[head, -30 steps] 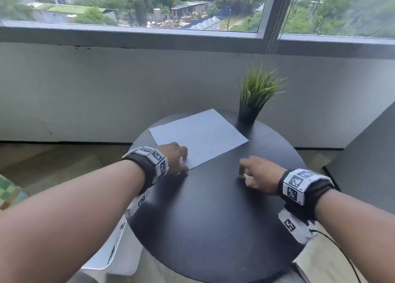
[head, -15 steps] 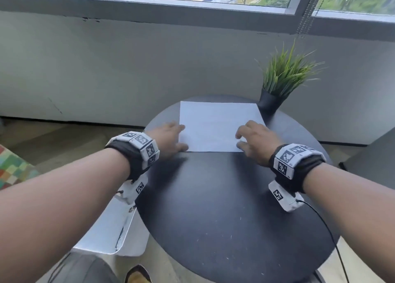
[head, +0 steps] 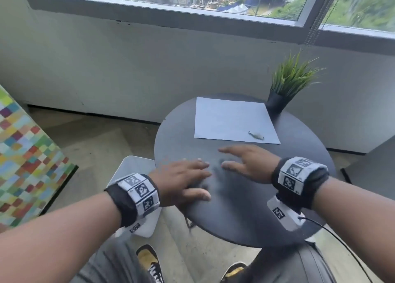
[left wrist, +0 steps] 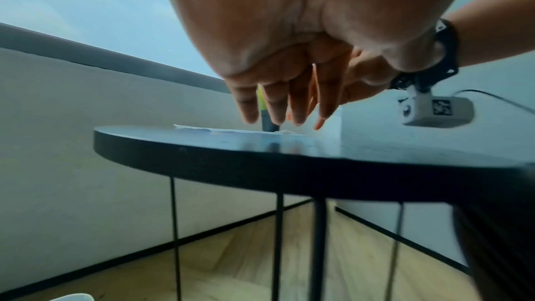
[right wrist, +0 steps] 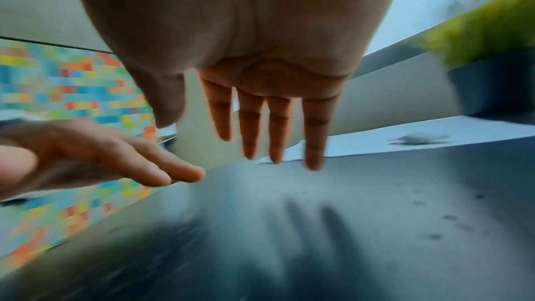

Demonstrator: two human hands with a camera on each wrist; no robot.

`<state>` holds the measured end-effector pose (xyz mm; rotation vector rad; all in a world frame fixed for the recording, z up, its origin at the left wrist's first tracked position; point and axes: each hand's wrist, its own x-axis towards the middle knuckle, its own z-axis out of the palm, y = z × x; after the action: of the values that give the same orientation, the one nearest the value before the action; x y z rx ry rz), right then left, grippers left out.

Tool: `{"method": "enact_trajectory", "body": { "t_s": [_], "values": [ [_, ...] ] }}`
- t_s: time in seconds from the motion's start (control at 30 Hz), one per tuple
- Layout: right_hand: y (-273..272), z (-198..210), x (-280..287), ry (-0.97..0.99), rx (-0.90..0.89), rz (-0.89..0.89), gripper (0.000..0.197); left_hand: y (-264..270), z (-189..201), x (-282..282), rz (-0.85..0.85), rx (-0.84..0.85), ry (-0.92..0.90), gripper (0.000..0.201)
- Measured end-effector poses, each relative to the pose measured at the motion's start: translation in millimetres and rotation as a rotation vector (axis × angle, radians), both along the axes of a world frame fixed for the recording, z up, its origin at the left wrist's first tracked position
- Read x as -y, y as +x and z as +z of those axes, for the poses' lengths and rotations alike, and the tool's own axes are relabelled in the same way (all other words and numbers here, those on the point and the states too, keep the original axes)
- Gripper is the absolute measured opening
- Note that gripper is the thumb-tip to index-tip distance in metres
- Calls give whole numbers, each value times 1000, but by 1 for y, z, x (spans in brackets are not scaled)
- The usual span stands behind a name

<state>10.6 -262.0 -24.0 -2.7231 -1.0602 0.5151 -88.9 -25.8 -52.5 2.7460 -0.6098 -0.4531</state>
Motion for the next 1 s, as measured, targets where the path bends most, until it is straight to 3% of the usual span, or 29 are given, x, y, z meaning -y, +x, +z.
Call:
{"method": "enact_trajectory", "body": {
  "t_s": [0.07, 0.13, 0.2, 0.27, 0.3, 0.37, 0.47, 0.5, 0.57, 0.63, 0.7, 0.77, 0.8, 0.87, 0.93, 1.0],
  "values": [
    [4, -15, -7, -218, 58, -114, 60, 15, -5, -3, 235, 8, 113, 116],
    [-23, -25, -10, -330, 14, -30, 77, 19, -9, -2, 314, -53, 228, 114],
    [-62, -17, -4, -264, -55, 206, 83, 8, -12, 5, 125, -63, 259, 119],
    [-75, 3, 14, -106, -145, 246, 67, -6, -7, 14, -99, -46, 197, 112],
    [-66, 6, 30, -31, -155, 147, 62, -9, -4, 17, -137, -32, 167, 109],
    [-33, 1, 73, -27, -87, -194, 65, -2, -5, 15, -56, -8, 162, 120],
    [-8, -16, 113, -320, -13, -534, 105, 14, -11, 6, 240, -39, 215, 130],
    [-12, -23, 113, -365, -58, -537, 111, 14, -12, 6, 247, -62, 236, 130],
    [-37, -33, 98, -373, -78, -412, 109, 6, -15, 13, 79, -91, 237, 131],
    [-72, -23, 76, -278, -96, -131, 99, -6, -10, 26, -122, -119, 164, 123],
    [-79, -7, 66, -110, -147, 39, 85, -6, -3, 35, -148, -101, 75, 119],
    [-53, -5, 78, 61, -130, -100, 70, 9, 0, 37, -16, -44, 48, 123],
    [-37, -10, 88, 39, -87, -238, 71, 18, 1, 38, 76, -37, 73, 118],
    [-20, -20, 95, -220, -18, -445, 83, 27, 3, 43, 201, -64, 162, 104],
    [-34, -33, 83, -334, -52, -396, 93, 25, 3, 53, 134, -95, 218, 103],
    [-70, -24, 60, -227, -94, -121, 84, 18, 4, 62, -22, -123, 167, 97]
  ]
}}
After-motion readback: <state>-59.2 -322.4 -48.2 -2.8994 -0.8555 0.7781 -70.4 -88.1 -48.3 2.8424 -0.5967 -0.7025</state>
